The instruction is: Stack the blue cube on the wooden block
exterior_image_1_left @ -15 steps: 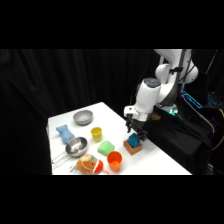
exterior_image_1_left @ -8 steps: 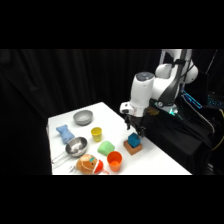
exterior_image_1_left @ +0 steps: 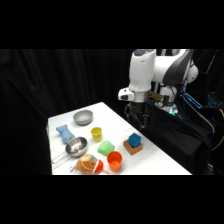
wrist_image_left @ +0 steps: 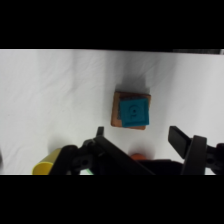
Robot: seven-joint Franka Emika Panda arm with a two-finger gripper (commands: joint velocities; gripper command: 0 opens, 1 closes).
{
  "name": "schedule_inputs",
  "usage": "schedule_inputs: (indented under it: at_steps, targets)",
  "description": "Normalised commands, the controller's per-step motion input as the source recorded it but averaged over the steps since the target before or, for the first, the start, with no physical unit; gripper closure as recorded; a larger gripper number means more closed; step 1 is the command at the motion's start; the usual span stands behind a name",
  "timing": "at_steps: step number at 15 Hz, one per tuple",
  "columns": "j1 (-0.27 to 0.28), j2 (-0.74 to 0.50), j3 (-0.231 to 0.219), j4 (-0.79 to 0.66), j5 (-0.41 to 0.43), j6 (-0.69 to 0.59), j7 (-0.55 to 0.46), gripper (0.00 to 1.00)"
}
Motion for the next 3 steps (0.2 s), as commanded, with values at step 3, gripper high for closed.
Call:
schedule_inputs:
  at_steps: [3]
  targets:
    - [-0.058, -0.12, -0.016, 0.40, -0.016, -0.52, 0.00, 0.00]
